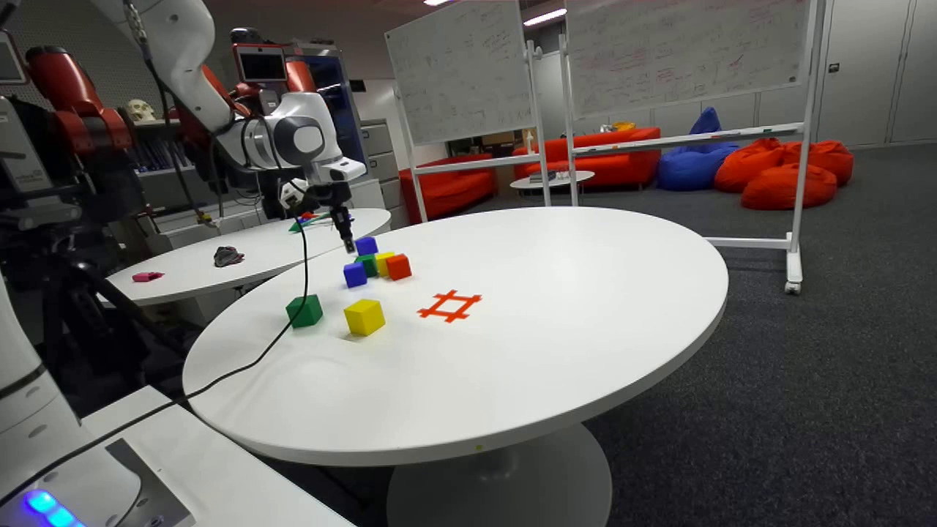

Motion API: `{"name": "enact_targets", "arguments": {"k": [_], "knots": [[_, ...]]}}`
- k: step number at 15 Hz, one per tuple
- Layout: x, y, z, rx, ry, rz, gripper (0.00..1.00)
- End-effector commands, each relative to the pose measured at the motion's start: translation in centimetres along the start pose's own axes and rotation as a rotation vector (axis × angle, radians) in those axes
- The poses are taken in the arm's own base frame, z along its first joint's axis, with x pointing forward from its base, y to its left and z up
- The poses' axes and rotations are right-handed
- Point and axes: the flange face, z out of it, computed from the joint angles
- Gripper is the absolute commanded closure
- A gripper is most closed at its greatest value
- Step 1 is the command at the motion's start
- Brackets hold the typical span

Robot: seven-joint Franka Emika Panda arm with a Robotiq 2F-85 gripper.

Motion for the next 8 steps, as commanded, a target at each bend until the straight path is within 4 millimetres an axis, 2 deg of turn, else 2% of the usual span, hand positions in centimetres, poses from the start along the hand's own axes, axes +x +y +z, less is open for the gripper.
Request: {"name": "enact_targets", "arguments": {"k": [1, 6, 8], "knots": [[1.8, 0.6, -0.3, -0.060, 0.016, -0.002, 0.00], [3.5, 3.2, -0.4, -0.307, 0.037, -0.125, 0.00], [4.0, 3.4, -0.6, -0.338, 0.064, -0.135, 0.00]]}}
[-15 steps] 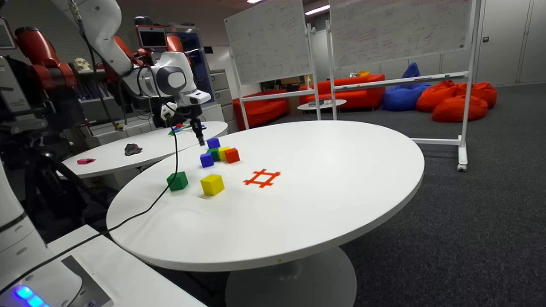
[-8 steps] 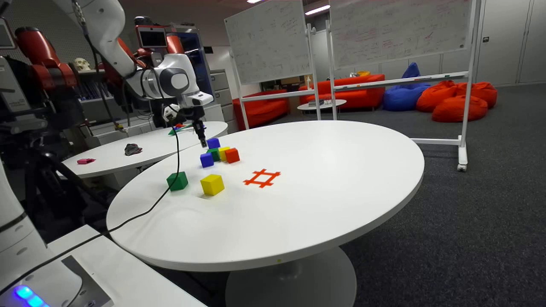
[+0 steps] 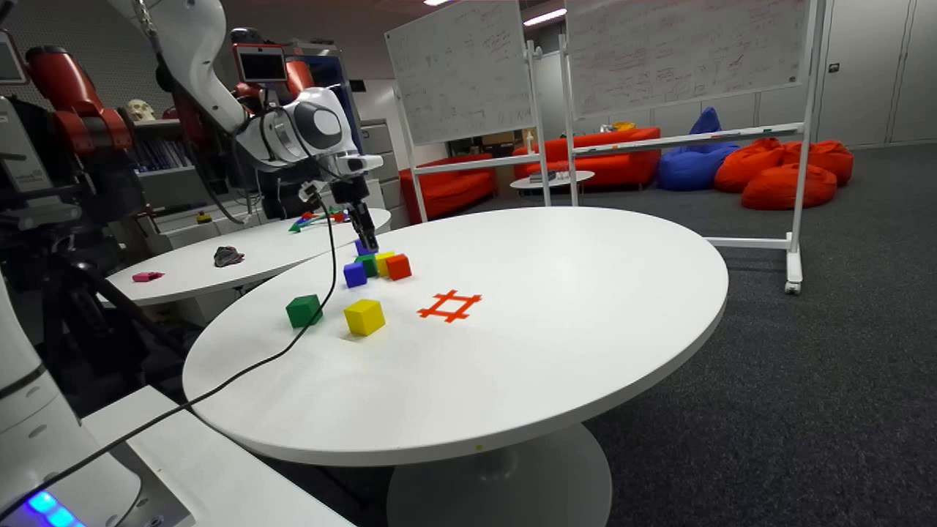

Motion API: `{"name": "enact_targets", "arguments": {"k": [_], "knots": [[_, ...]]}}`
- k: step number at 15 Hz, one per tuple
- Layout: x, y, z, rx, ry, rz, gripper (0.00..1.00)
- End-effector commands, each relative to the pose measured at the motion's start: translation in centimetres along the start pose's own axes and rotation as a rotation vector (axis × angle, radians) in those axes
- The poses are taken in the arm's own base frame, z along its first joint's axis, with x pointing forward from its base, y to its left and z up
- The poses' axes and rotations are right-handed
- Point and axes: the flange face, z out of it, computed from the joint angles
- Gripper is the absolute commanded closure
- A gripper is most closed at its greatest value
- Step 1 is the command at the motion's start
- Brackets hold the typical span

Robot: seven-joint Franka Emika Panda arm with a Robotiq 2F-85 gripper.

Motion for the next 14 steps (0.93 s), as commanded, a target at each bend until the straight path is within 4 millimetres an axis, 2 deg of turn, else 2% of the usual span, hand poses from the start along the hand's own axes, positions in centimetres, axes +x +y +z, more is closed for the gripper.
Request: {"name": "enact_targets", "arguments": {"k": [1, 6, 14], "knots": [[0.25, 0.25, -0.07, -0.022, 0.011, -0.011, 0.00], [0.21, 0.18, -0.08, -0.025, 0.012, -0.014, 0.00], [-0.33, 0.94, 0.23, -0.192, 0.069, -0.139, 0.00]]}}
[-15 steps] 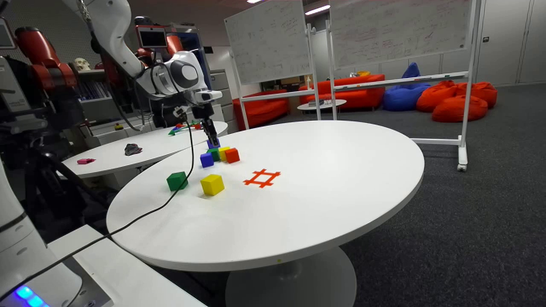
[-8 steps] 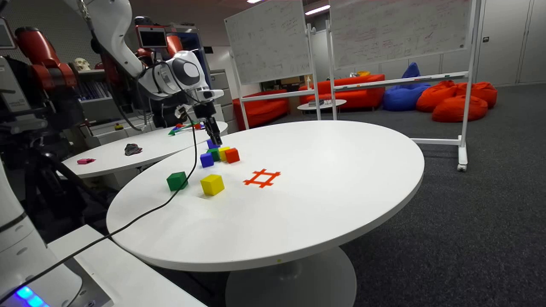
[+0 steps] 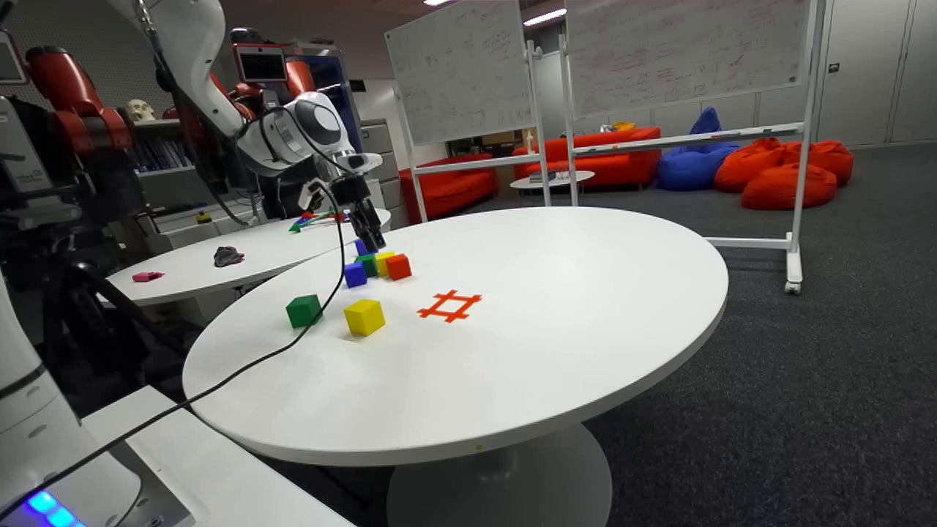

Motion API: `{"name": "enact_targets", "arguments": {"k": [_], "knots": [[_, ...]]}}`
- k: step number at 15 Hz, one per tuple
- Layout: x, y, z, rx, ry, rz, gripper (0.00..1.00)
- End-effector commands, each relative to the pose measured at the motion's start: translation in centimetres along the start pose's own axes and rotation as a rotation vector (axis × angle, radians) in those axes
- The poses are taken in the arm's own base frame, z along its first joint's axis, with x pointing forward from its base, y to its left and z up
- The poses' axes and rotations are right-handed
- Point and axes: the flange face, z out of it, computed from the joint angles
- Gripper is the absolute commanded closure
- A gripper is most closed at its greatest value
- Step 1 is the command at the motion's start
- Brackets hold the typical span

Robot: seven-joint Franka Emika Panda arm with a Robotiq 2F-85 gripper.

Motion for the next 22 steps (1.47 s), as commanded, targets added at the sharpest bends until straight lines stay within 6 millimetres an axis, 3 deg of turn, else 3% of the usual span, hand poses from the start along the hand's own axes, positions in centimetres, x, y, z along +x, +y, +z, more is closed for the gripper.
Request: {"name": "enact_targets", "arguments": {"k": [1, 9, 22], "knots": [[0.0, 0.4, -0.1, -0.069, 0.023, -0.027, 0.00], [0.0, -0.4, 0.3, -0.039, 0.026, -0.045, 0.00], [3.6, -2.6, 4.6, -0.069, -0.008, -0.069, 0.00]]}}
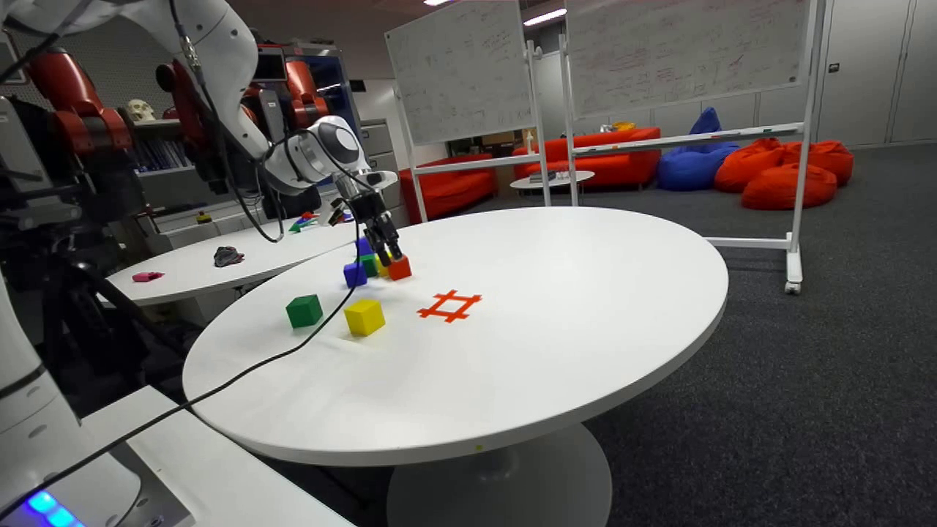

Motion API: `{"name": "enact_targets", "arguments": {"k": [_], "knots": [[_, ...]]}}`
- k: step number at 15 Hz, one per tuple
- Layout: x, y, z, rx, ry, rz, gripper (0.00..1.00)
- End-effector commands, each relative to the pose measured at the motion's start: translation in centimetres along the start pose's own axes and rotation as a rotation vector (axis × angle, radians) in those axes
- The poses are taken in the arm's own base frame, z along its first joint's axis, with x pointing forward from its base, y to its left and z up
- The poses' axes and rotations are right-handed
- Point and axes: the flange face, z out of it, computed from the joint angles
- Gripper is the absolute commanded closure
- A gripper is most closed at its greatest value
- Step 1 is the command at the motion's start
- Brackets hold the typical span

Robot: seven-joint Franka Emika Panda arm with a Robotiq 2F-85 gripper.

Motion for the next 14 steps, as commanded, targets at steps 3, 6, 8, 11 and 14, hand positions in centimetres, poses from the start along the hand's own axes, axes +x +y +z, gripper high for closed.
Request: {"name": "enact_targets", "arguments": {"k": [3, 6, 8, 11, 14], "knots": [[0.6, -0.3, 0.3, -0.002, 0.001, 0.000, 0.00], [0.7, -0.3, 0.4, -0.002, 0.002, 0.001, 0.00], [0.7, -0.4, 0.5, -0.002, 0.002, 0.001, 0.00], [0.4, -1.2, 0.6, -0.035, 0.008, -0.021, 0.00], [-0.6, -3.5, 1.0, -0.076, 0.011, -0.064, 0.00]]}}
